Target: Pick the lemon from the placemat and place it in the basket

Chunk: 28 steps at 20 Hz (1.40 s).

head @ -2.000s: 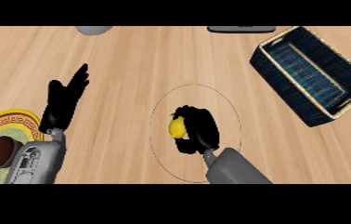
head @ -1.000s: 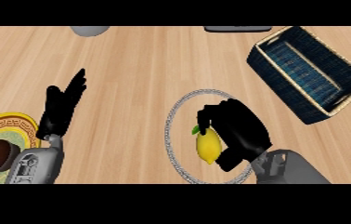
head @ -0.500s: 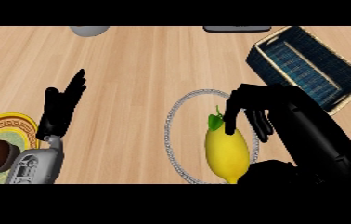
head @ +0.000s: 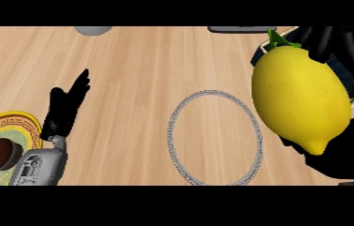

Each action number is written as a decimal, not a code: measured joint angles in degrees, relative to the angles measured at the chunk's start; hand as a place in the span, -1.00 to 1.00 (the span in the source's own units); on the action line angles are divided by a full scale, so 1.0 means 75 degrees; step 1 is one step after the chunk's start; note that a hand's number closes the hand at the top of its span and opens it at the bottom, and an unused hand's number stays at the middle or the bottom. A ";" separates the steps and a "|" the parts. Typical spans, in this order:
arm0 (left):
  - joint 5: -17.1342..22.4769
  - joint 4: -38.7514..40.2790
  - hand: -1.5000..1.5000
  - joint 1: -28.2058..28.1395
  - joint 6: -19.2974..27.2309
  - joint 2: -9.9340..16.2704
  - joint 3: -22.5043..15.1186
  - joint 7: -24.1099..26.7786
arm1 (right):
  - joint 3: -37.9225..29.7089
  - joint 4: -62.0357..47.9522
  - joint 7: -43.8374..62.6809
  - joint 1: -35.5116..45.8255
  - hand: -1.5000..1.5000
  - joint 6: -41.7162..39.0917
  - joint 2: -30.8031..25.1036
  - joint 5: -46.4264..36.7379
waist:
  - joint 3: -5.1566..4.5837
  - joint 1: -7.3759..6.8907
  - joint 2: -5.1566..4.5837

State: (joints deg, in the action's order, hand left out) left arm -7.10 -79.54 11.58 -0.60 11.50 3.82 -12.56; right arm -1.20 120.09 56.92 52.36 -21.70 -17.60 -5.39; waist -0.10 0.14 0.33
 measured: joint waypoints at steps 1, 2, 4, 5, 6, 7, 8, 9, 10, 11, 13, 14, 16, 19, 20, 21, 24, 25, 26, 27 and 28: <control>0.0015 0.0054 0.00 0.0039 -0.0017 0.0026 0.0038 0.0025 | -0.0237 -0.0299 -0.0023 0.0259 1.00 -0.0021 -0.0169 0.0129 | -0.0002 -0.0005 -0.0007; 0.0017 0.0013 0.00 0.0024 -0.0014 0.0001 0.0024 0.0017 | -0.0449 -0.0487 -0.0057 0.0377 1.00 -0.0069 -0.0366 0.0272 | -0.0001 -0.0005 -0.0008; 0.0007 -0.0061 0.00 -0.0070 -0.0033 0.0006 0.0009 0.0035 | -0.0653 -0.0959 -0.0061 0.0816 1.00 -0.0145 -0.0778 0.0358 | 0.0001 -0.0024 -0.0007; 0.0005 -0.0104 0.00 -0.0086 -0.0048 0.0010 -0.0004 0.0003 | -0.0669 -0.1246 -0.0091 0.1054 1.00 -0.0208 -0.1007 0.0318 | 0.0000 -0.0043 -0.0009; 0.0029 -0.0119 0.00 -0.0064 -0.0087 0.0043 0.0015 -0.0011 | -0.0648 -0.1456 -0.0202 0.1113 1.00 -0.0325 -0.1266 0.0211 | -0.0002 -0.0046 -0.0017; 0.0056 -0.0130 0.00 -0.0040 -0.0103 0.0073 0.0052 -0.0028 | -0.0597 -0.1691 -0.0300 0.1215 1.00 -0.0454 -0.1532 0.0107 | -0.0003 -0.0056 -0.0025; 0.0038 -0.0090 0.00 -0.0050 -0.0089 0.0060 0.0047 0.0009 | -0.0546 -0.1878 -0.0415 0.1239 1.00 -0.0604 -0.1782 0.0017 | -0.0003 -0.0048 -0.0033; 0.0015 -0.0042 0.00 -0.0017 -0.0067 0.0020 0.0022 0.0023 | -0.0476 -0.2136 -0.0564 0.1307 1.00 -0.0743 -0.2019 -0.0161 | -0.0004 -0.0060 -0.0052; 0.0004 -0.0056 0.00 0.0000 -0.0055 0.0003 0.0006 -0.0007 | -0.0417 -0.2358 -0.0694 0.1360 1.00 -0.0912 -0.2281 -0.0284 | -0.0004 -0.0066 -0.0057; -0.0026 -0.0069 0.00 0.0028 -0.0018 -0.0007 0.0000 -0.0035 | -0.0303 -0.2504 -0.0818 0.1318 1.00 -0.1039 -0.2472 -0.0476 | -0.0002 -0.0069 -0.0062; -0.0059 -0.0070 0.00 0.0006 0.0015 -0.0057 -0.0035 0.0016 | -0.0178 -0.2982 -0.1168 0.1331 1.00 -0.1357 -0.2901 -0.0796 | 0.0000 -0.0098 -0.0079; -0.0058 -0.0059 0.00 0.0026 -0.0008 -0.0034 -0.0026 0.0016 | -0.0201 -0.3242 -0.1351 0.1322 1.00 -0.1506 -0.3089 -0.0873 | 0.0001 -0.0098 -0.0080; -0.0043 -0.0049 0.00 0.0048 -0.0060 -0.0019 -0.0028 0.0015 | -0.0150 -0.3861 -0.1751 0.1378 1.00 -0.1658 -0.3351 -0.1174 | 0.0005 -0.0130 -0.0089; -0.0046 -0.0029 0.00 0.0101 -0.0083 -0.0041 -0.0045 -0.0011 | -0.0102 -0.4750 -0.2675 0.1278 1.00 -0.1660 -0.3769 -0.1769 | 0.0009 -0.0158 -0.0104; -0.0019 -0.0016 0.00 0.0196 -0.0105 -0.0027 -0.0021 -0.0094 | -0.0093 -0.5043 -0.3011 0.1229 1.00 -0.1592 -0.3873 -0.1965 | 0.0009 -0.0159 -0.0107; -0.0015 -0.0004 0.00 0.0187 -0.0100 -0.0028 -0.0002 -0.0075 | -0.0137 -0.5279 -0.3387 0.1124 1.00 -0.1522 -0.3995 -0.2111 | 0.0011 -0.0151 -0.0104; -0.0025 -0.0117 0.00 0.0104 -0.0128 -0.0032 -0.0026 -0.0132 | -0.0237 -0.5929 -0.4457 0.0829 1.00 -0.1285 -0.4227 -0.2451 | 0.0014 -0.0135 -0.0090; -0.0070 -0.0129 0.00 0.0185 -0.0087 -0.0084 -0.0077 -0.0195 | -0.0229 -0.6266 -0.4871 0.0817 1.00 -0.1173 -0.4297 -0.2594 | 0.0015 -0.0154 -0.0100; -0.0076 -0.0157 0.00 0.0279 -0.0075 -0.0102 -0.0089 -0.0305 | -0.0232 -0.6591 -0.5186 0.0900 1.00 -0.1141 -0.4330 -0.2675 | 0.0017 -0.0163 -0.0102; -0.0084 -0.0115 0.00 0.0309 -0.0052 -0.0125 -0.0082 -0.0279 | -0.0251 -0.6879 -0.5563 0.0883 1.00 -0.1087 -0.4372 -0.2738 | 0.0015 -0.0164 -0.0102; -0.0093 -0.0157 0.00 0.0249 -0.0059 -0.0116 -0.0083 -0.0269 | -0.0266 -0.7107 -0.5890 0.0791 1.00 -0.0954 -0.4360 -0.2820 | 0.0015 -0.0165 -0.0098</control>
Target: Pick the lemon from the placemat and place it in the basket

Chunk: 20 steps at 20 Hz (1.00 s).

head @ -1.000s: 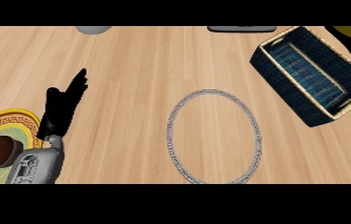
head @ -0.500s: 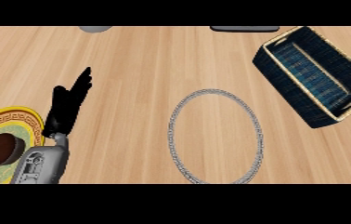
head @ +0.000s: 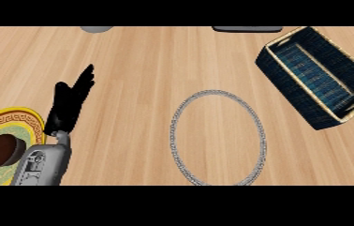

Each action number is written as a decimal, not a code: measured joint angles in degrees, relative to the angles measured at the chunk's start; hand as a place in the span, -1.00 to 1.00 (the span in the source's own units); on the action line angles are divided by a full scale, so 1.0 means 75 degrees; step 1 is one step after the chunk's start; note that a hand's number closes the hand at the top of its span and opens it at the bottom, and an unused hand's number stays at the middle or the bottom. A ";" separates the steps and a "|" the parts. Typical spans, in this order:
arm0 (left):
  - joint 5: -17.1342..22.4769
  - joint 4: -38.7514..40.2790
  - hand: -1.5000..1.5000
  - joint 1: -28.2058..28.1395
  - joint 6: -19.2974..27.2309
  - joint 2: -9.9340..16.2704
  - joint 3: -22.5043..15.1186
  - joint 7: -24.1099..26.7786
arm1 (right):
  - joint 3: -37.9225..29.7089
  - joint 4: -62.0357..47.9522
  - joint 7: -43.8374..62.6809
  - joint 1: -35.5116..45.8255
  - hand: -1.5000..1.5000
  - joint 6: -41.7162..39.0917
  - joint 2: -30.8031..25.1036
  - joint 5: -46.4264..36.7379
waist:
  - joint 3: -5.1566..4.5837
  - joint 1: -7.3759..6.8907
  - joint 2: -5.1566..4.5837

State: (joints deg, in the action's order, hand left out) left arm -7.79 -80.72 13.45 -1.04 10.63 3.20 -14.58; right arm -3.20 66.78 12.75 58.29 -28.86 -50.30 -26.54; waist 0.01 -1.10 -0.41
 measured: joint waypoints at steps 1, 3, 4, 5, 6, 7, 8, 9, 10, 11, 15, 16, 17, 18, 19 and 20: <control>-0.0011 0.0080 0.00 -0.0055 0.0006 0.0007 0.0029 0.0143 | -0.0029 -0.0235 -0.0297 0.0005 1.00 0.0014 -0.0037 -0.0040 | 0.0001 0.0004 0.0000; -0.0044 0.0226 0.00 0.0049 0.0041 0.0003 0.0068 0.0200 | -0.0066 -0.0653 -0.0811 -0.0013 1.00 0.0127 -0.0044 -0.0172 | 0.0000 0.0021 0.0005; -0.0027 0.0202 0.00 0.0030 0.0010 0.0020 0.0080 0.0177 | -0.0073 -0.0885 -0.1075 -0.0056 1.00 0.0244 -0.0030 -0.0265 | -0.0001 0.0018 0.0008; -0.0023 0.0224 0.00 -0.0033 -0.0013 0.0013 0.0077 0.0254 | -0.0045 -0.1149 -0.1284 0.0002 1.00 0.0327 -0.0011 -0.0387 | 0.0000 0.0007 0.0006; -0.0007 0.0136 0.00 -0.0054 -0.0043 0.0041 0.0088 0.0196 | -0.0002 -0.1359 -0.1472 0.0002 1.00 0.0384 0.0021 -0.0495 | -0.0001 0.0000 0.0009; 0.0057 0.0177 0.00 -0.0111 -0.0125 0.0096 0.0150 0.0320 | 0.0059 -0.1560 -0.1574 0.0063 1.00 0.0490 0.0118 -0.0620 | 0.0000 -0.0011 0.0008; 0.0067 0.0173 0.00 -0.0146 -0.0152 0.0110 0.0162 0.0337 | 0.0072 -0.1736 -0.1789 0.0003 1.00 0.0554 0.0109 -0.0712 | -0.0003 -0.0006 0.0009; 0.0048 0.0165 0.00 -0.0099 -0.0109 0.0057 0.0141 0.0297 | 0.0104 -0.1952 -0.1961 0.0033 1.00 0.0652 0.0152 -0.0830 | -0.0001 -0.0005 0.0009; 0.0038 0.0265 0.00 0.0007 -0.0089 0.0055 0.0167 0.0294 | 0.0093 -0.2136 -0.2086 0.0020 1.00 0.0745 0.0229 -0.0885 | -0.0002 0.0007 0.0009; 0.0024 0.0268 0.00 0.0019 -0.0076 0.0030 0.0153 0.0276 | 0.0060 -0.2373 -0.2257 0.0005 1.00 0.0796 0.0262 -0.0913 | -0.0002 0.0005 0.0008; 0.0038 0.0261 0.00 -0.0022 -0.0115 0.0063 0.0189 0.0305 | -0.0221 -0.3123 -0.2328 -0.0087 -1.00 0.0780 0.0493 -0.0769 | -0.0001 0.0006 0.0009; 0.0048 0.0256 0.00 -0.0006 -0.0121 0.0066 0.0200 0.0276 | -0.0263 -0.3271 -0.2302 -0.0119 -1.00 0.0858 0.0653 -0.0746 | 0.0000 0.0007 0.0010; 0.0046 0.0189 0.00 -0.0028 -0.0118 0.0054 0.0189 0.0234 | -0.0339 -0.3455 -0.2321 -0.0105 -1.00 0.0890 0.0740 -0.0704 | 0.0002 -0.0002 0.0010; 0.0034 0.0196 0.00 -0.0036 -0.0118 0.0033 0.0169 0.0241 | -0.0418 -0.3561 -0.2339 -0.0089 -1.00 0.0897 0.0819 -0.0646 | 0.0003 0.0007 0.0013; 0.0049 0.0226 0.00 -0.0014 -0.0147 0.0061 0.0196 0.0255 | -0.0510 -0.3713 -0.2507 -0.0151 -1.00 0.0955 0.0845 -0.0593 | 0.0001 0.0011 0.0011; 0.0059 0.0316 0.00 0.0069 -0.0181 0.0112 0.0241 0.0238 | -0.0582 -0.3728 -0.2449 -0.0116 -1.00 0.0999 0.0928 -0.0546 | 0.0003 0.0030 0.0015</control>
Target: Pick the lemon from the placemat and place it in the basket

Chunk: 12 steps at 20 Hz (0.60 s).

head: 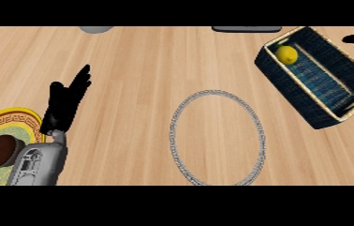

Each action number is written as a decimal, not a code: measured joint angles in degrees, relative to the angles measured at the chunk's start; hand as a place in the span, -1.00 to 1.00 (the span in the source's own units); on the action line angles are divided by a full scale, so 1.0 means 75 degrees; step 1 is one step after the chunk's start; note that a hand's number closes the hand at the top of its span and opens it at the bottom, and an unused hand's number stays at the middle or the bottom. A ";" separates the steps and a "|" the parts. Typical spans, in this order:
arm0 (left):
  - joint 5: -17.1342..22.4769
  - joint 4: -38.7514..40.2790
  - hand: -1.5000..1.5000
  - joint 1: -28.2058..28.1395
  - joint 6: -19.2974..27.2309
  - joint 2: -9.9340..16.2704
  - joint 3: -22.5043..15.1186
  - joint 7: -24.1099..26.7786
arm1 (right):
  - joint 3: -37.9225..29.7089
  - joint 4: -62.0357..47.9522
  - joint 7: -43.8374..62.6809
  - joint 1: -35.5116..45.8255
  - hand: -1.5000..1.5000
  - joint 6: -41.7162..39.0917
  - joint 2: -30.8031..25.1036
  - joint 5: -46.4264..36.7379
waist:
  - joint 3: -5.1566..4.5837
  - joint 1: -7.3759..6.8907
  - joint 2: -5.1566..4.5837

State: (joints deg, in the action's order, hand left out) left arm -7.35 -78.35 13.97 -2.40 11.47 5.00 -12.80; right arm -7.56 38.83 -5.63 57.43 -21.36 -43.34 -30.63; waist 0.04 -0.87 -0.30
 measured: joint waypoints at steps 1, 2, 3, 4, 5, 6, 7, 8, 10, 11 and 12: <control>-0.0020 -0.0035 0.00 -0.0076 0.0012 -0.0036 -0.0030 0.0053 | -0.0092 -0.0108 -0.0113 -0.0027 -1.00 0.0074 0.0017 0.0041 | -0.0003 -0.0003 0.0002; -0.0021 -0.0045 0.00 -0.0132 -0.0013 -0.0012 -0.0019 0.0108 | -0.0175 -0.0176 -0.0167 0.0000 -1.00 0.0168 0.0066 0.0080 | -0.0001 -0.0004 0.0003; -0.0044 -0.0054 0.00 -0.0163 0.0022 -0.0042 -0.0029 0.0132 | -0.0279 -0.0249 -0.0205 0.0051 -1.00 0.0249 0.0100 0.0140 | -0.0001 -0.0006 0.0004; -0.0073 -0.0051 0.00 -0.0145 0.0068 -0.0091 -0.0053 0.0137 | -0.0393 -0.0319 -0.0257 0.0111 -1.00 0.0362 0.0114 0.0199 | -0.0001 -0.0007 0.0002; -0.0098 -0.0005 0.00 -0.0159 0.0097 -0.0107 -0.0053 0.0199 | -0.0547 -0.0423 -0.0385 0.0121 -1.00 0.0437 0.0057 0.0291 | -0.0002 -0.0008 -0.0002; -0.0134 -0.0020 0.00 -0.0171 0.0142 -0.0168 -0.0098 0.0200 | -0.0682 -0.0570 -0.0498 0.0124 -1.00 0.0622 0.0060 0.0342 | -0.0001 -0.0022 -0.0008; -0.0121 0.0005 0.00 -0.0094 0.0146 -0.0160 -0.0071 0.0146 | -0.0850 -0.0624 -0.0544 0.0157 -1.00 0.0738 0.0029 0.0451 | 0.0001 -0.0010 -0.0009; -0.0101 -0.0023 0.00 -0.0031 0.0130 -0.0150 -0.0059 0.0079 | -0.0985 -0.0717 -0.0562 0.0185 -1.00 0.0944 0.0067 0.0515 | 0.0000 -0.0018 -0.0009; -0.0120 -0.0041 0.00 -0.0050 0.0133 -0.0138 -0.0058 0.0069 | -0.1249 -0.0797 -0.0590 0.0199 -1.00 0.1213 -0.0028 0.0650 | 0.0000 -0.0006 -0.0003; -0.0129 -0.0056 0.00 -0.0040 0.0132 -0.0129 -0.0059 0.0049 | -0.1394 -0.0840 -0.0535 0.0269 -1.00 0.1308 -0.0108 0.0733 | 0.0001 -0.0002 -0.0001; -0.0108 -0.0061 0.00 -0.0016 0.0111 -0.0100 -0.0029 0.0007 | -0.1526 -0.0838 -0.0469 0.0251 -1.00 0.1387 -0.0171 0.0820 | -0.0002 0.0019 0.0009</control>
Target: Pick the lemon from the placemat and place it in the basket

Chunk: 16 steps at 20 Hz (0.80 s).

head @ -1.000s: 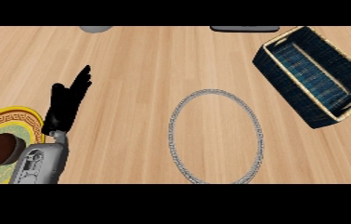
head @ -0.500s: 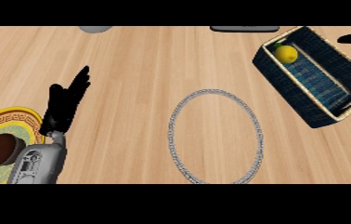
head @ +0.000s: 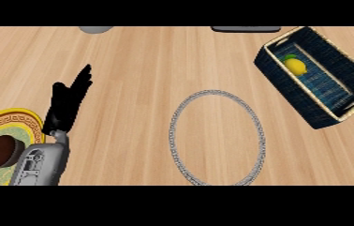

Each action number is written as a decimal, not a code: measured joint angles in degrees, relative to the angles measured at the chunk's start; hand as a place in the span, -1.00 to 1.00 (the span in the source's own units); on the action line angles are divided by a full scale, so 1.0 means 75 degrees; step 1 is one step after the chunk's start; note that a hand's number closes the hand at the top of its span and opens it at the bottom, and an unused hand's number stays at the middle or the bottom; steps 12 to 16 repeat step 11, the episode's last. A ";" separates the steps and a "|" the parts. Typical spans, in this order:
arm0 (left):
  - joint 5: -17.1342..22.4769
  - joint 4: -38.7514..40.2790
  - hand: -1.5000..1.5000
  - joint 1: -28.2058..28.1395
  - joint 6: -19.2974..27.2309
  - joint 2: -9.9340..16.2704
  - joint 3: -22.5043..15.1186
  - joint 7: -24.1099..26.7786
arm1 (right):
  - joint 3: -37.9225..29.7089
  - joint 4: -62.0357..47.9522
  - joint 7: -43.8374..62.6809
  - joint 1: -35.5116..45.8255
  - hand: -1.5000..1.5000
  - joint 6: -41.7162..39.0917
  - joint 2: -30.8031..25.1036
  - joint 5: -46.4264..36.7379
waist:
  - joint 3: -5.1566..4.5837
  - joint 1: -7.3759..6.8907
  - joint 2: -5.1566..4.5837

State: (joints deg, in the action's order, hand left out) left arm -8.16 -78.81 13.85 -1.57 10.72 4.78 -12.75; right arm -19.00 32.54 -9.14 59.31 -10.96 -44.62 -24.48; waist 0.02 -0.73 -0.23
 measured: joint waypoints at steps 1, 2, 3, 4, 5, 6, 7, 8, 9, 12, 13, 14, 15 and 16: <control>-0.0016 -0.0035 0.00 -0.0010 0.0007 -0.0041 -0.0044 -0.0002 | -0.0149 -0.0169 0.0003 0.0031 -1.00 0.0017 -0.0161 0.0068 | 0.0001 -0.0019 -0.0009; -0.0008 -0.0101 0.00 0.0003 -0.0001 -0.0037 -0.0047 -0.0069 | -0.0292 -0.0315 0.0041 0.0044 -1.00 0.0100 -0.0297 0.0125 | 0.0002 -0.0032 -0.0013; -0.0036 -0.0059 0.00 0.0057 0.0031 -0.0070 -0.0068 -0.0118 | -0.0401 -0.0475 0.0021 0.0024 -1.00 0.0096 -0.0492 0.0156 | 0.0003 -0.0032 -0.0023; -0.0015 -0.0096 0.00 0.0014 0.0000 -0.0041 -0.0049 -0.0121 | -0.0548 -0.0611 0.0048 -0.0011 -1.00 0.0030 -0.0652 0.0258 | 0.0003 -0.0028 -0.0019; -0.0016 -0.0078 0.00 0.0002 -0.0011 -0.0024 -0.0038 -0.0108 | -0.0708 -0.0772 0.0113 0.0001 -1.00 -0.0039 -0.0836 0.0364 | 0.0005 -0.0031 -0.0024; -0.0007 -0.0072 0.00 0.0027 -0.0025 -0.0008 -0.0024 -0.0101 | -0.0847 -0.0953 0.0003 -0.0044 -1.00 -0.0064 -0.1038 0.0432 | 0.0006 -0.0048 -0.0038; -0.0008 0.0011 0.00 -0.0023 -0.0041 -0.0004 -0.0013 0.0036 | -0.0955 -0.1123 -0.0034 -0.0099 -1.00 -0.0096 -0.1192 0.0486 | 0.0007 -0.0051 -0.0045; 0.0008 0.0002 0.00 -0.0007 -0.0062 -0.0004 -0.0013 0.0033 | -0.1060 -0.1304 -0.0097 -0.0162 -1.00 -0.0214 -0.1423 0.0538 | 0.0009 -0.0062 -0.0055; -0.0007 0.0038 0.00 0.0061 -0.0018 -0.0030 -0.0009 0.0013 | -0.1146 -0.1469 -0.0187 -0.0239 -1.00 -0.0341 -0.1638 0.0578 | 0.0012 -0.0061 -0.0063; -0.0013 -0.0082 0.00 0.0009 -0.0036 -0.0065 -0.0070 -0.0053 | -0.1323 -0.1781 -0.0452 -0.0447 -1.00 -0.0581 -0.2051 0.0667 | 0.0019 -0.0088 -0.0071; -0.0013 -0.0082 0.00 0.0009 -0.0036 -0.0065 -0.0070 -0.0053 | -0.1323 -0.1781 -0.0452 -0.0447 -1.00 -0.0581 -0.2051 0.0667 | 0.0019 -0.0088 -0.0071; -0.0013 -0.0082 0.00 0.0009 -0.0036 -0.0065 -0.0070 -0.0053 | -0.1323 -0.1781 -0.0452 -0.0447 -1.00 -0.0581 -0.2051 0.0667 | 0.0019 -0.0088 -0.0071; -0.0013 -0.0082 0.00 0.0009 -0.0036 -0.0065 -0.0070 -0.0053 | -0.1323 -0.1781 -0.0452 -0.0447 -1.00 -0.0581 -0.2051 0.0667 | 0.0019 -0.0088 -0.0071; -0.0013 -0.0082 0.00 0.0009 -0.0036 -0.0065 -0.0070 -0.0053 | -0.1323 -0.1781 -0.0452 -0.0447 -1.00 -0.0581 -0.2051 0.0667 | 0.0019 -0.0088 -0.0071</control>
